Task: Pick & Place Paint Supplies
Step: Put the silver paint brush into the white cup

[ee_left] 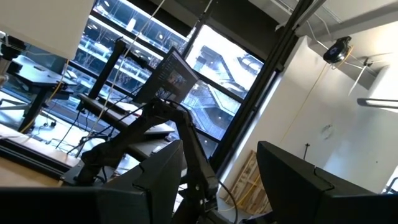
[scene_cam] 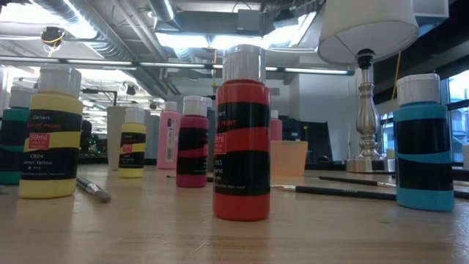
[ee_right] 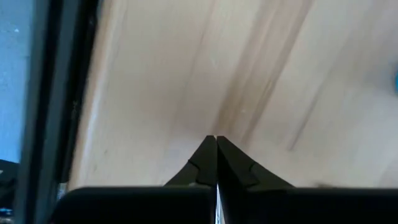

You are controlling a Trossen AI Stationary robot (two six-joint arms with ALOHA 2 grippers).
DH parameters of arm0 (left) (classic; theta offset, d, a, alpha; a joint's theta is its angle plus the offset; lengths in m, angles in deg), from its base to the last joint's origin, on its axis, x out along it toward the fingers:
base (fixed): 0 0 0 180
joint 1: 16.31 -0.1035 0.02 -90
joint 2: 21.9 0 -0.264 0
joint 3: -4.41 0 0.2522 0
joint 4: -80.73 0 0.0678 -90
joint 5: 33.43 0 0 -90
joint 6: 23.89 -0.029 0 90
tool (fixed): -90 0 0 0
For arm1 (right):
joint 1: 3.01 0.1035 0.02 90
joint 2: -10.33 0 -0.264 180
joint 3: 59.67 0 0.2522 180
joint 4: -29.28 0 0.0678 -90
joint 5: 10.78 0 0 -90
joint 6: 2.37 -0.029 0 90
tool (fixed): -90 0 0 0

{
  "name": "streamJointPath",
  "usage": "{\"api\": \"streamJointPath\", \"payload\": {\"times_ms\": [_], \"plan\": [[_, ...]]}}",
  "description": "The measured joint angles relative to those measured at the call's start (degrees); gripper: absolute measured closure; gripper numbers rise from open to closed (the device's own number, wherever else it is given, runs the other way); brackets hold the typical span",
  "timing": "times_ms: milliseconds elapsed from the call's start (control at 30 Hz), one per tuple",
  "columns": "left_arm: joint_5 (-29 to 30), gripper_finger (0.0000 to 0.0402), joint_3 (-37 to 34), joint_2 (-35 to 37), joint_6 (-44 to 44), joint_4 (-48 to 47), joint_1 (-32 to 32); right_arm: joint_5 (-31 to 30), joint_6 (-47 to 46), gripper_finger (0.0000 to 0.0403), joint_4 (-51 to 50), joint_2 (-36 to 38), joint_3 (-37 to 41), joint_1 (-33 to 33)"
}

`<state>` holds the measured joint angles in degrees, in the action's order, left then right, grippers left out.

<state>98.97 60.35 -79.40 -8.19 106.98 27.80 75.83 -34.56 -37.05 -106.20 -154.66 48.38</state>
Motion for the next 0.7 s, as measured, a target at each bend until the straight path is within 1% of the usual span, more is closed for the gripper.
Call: {"api": "streamJointPath", "payload": {"times_ms": [167,333,433,533,600,700], "plan": [[0.1,0.0199,0.0,-1.2,0.2,0.1,0.0,0.0,0.0,0.0403,-4.9,0.0,-3.4,0.1],[0.1,0.0199,0.0,-3.0,1.9,0.1,0.0,-1.6,-2.0,0.0403,-12.6,0.1,-10.3,0.0],[0.1,0.0199,0.0,-3.8,3.2,0.0,0.0,-3.8,-3.2,0.0403,-19.9,0.2,-17.3,0.0],[0.1,0.0199,0.0,-4.1,3.8,0.0,0.0,-8.0,-4.4,0.0403,-26.0,0.2,-26.4,0.1],[0.0,0.0199,0.0,-4.2,4.6,0.0,0.0,-11.1,-4.9,0.0403,-28.2,0.3,-33.0,0.1],[0.0,0.0199,0.0,-4.3,4.7,0.2,0.0,-17.1,-4.8,0.0403,-28.2,0.3,-42.5,0.1]]}}
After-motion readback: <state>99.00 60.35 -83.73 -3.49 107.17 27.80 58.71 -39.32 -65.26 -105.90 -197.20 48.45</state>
